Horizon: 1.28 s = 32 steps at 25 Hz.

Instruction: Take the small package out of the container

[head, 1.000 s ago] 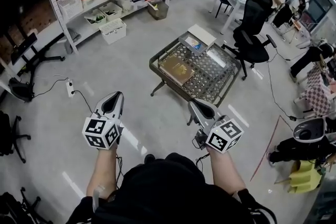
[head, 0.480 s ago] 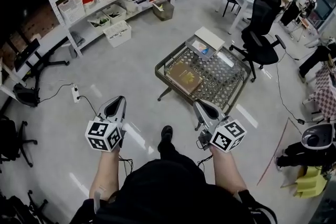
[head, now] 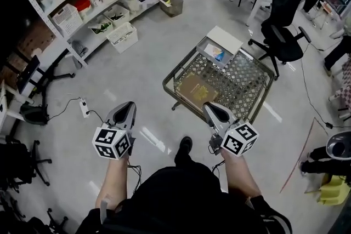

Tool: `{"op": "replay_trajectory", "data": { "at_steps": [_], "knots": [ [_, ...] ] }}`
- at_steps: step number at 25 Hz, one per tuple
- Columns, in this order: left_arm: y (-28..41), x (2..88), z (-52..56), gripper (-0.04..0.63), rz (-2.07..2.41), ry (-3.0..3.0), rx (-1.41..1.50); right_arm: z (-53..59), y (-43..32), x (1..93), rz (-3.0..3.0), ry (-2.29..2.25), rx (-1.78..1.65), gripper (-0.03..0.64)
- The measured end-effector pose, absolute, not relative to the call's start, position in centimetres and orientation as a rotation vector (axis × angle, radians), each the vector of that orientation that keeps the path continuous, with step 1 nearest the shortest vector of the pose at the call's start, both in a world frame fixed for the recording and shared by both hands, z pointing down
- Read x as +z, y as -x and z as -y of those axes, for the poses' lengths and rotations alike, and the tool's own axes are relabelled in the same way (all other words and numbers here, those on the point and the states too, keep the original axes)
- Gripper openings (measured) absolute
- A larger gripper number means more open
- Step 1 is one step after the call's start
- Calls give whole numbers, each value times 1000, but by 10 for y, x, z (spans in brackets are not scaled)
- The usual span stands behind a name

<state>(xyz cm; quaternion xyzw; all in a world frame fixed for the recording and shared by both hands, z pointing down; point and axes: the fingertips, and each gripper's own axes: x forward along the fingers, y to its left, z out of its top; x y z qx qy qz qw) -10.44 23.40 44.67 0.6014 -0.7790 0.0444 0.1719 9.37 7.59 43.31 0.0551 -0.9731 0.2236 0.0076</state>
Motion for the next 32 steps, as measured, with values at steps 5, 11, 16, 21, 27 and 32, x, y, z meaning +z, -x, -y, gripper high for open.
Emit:
{"op": "replay_trajectory", "data": {
  "at_steps": [5, 11, 16, 21, 27, 32],
  "knots": [
    [131, 440, -160, 20, 2158, -1777, 142, -16, -73, 428, 3050, -236, 701, 29],
    [162, 427, -97, 20, 2148, -1841, 127, 36, -63, 420, 3040, -326, 676, 29],
    [199, 429, -64, 20, 2136, -1866, 96, 58, -49, 420, 3016, -399, 657, 29],
    [231, 433, -24, 20, 2048, -1944, 100, 77, -26, 417, 2998, -522, 664, 29],
    [282, 418, 10, 20, 2014, -2046, 128, 93, 19, 414, 2972, -643, 662, 29],
    [293, 434, 32, 20, 1881, -2126, 152, 106, 47, 422, 2929, -772, 682, 29]
  ]
}}
